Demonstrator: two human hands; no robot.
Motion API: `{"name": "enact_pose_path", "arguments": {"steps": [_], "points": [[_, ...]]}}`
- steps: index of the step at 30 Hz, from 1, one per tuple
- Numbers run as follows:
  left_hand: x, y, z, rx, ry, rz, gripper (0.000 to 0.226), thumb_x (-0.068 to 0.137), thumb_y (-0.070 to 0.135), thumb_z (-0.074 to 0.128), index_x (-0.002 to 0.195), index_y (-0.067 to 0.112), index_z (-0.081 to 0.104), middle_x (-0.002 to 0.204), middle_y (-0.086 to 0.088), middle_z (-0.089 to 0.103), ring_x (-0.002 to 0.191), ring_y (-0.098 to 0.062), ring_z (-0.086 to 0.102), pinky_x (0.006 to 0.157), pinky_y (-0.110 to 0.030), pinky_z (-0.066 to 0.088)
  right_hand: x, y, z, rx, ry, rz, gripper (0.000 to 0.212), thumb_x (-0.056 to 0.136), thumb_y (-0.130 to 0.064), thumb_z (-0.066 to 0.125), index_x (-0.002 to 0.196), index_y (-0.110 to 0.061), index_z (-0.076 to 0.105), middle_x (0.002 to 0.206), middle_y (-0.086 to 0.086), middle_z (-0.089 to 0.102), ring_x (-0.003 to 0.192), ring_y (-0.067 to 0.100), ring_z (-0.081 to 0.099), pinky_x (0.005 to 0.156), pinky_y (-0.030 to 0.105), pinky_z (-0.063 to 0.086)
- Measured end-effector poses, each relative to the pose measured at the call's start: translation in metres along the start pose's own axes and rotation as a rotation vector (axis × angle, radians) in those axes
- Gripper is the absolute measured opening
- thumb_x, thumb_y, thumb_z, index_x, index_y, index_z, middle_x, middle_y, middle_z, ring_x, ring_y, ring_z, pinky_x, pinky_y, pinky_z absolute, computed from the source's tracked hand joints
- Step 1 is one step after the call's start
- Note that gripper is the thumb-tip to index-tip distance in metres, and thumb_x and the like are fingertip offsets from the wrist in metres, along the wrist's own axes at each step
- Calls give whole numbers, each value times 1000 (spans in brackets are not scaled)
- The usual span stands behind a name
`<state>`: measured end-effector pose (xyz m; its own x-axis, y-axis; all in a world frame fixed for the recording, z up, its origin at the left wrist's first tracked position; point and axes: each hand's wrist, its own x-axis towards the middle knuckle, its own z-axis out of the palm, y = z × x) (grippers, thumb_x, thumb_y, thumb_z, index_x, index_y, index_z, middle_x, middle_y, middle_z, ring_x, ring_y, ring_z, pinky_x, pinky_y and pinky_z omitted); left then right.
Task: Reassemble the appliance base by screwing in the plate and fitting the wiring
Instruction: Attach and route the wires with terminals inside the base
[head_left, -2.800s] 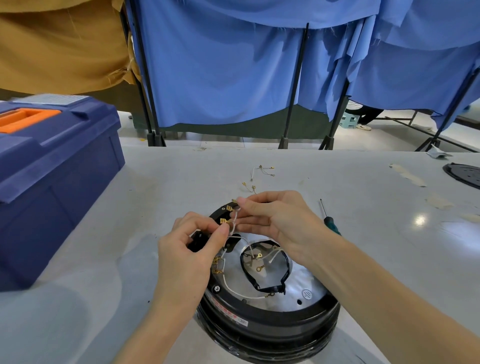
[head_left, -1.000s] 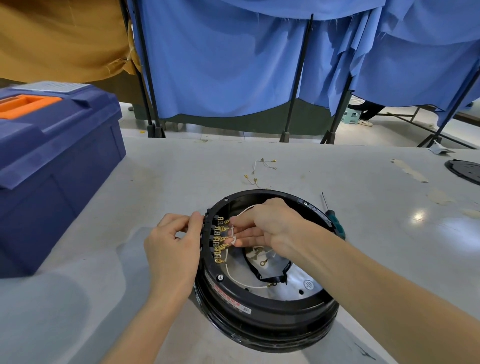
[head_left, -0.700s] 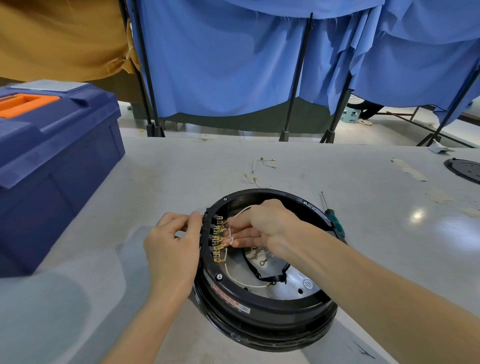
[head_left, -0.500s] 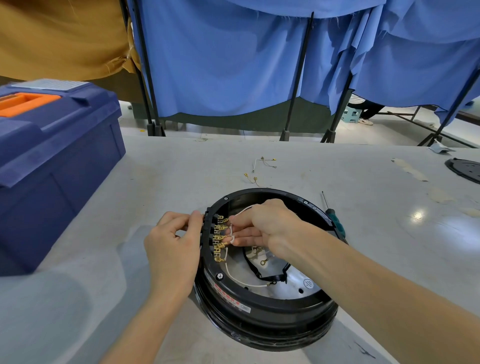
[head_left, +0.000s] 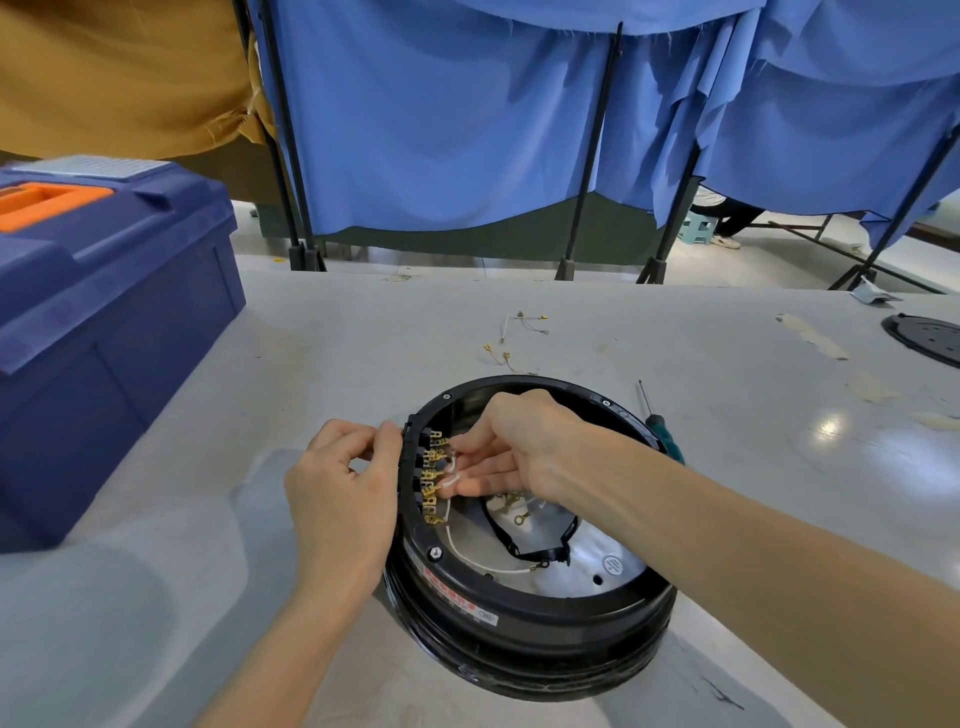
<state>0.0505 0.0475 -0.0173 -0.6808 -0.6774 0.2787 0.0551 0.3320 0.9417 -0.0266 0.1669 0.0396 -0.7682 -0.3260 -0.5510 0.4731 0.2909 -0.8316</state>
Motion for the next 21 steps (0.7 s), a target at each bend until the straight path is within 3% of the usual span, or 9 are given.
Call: {"name": "enact_pose_path", "arguments": {"steps": [11, 17, 21], "points": [[1, -3, 2, -5, -10, 14, 33, 89, 20, 64, 57, 16, 67, 75, 7, 62, 68, -5, 55, 58, -13, 36, 1, -5, 8, -102, 16, 27, 22, 92, 12, 48, 72, 6, 55, 42, 15, 57, 32, 24, 58, 29, 15, 38], [1, -3, 2, -23, -22, 18, 36, 90, 18, 63, 55, 12, 64, 74, 4, 58, 68, -16, 54, 63, -31, 40, 3, -7, 12, -175, 64, 22, 26, 92, 13, 43, 69, 4, 52, 37, 10, 54, 25, 17, 51, 28, 12, 31], [1, -1, 2, -30, -32, 23, 36, 91, 17, 63, 56, 8, 64, 74, 2, 56, 68, -23, 53, 64, -37, 39, 6, -10, 14, -204, 78, 48, 28, 91, 11, 45, 65, 4, 50, 45, 14, 54, 21, 14, 38, 30, 9, 26]]}}
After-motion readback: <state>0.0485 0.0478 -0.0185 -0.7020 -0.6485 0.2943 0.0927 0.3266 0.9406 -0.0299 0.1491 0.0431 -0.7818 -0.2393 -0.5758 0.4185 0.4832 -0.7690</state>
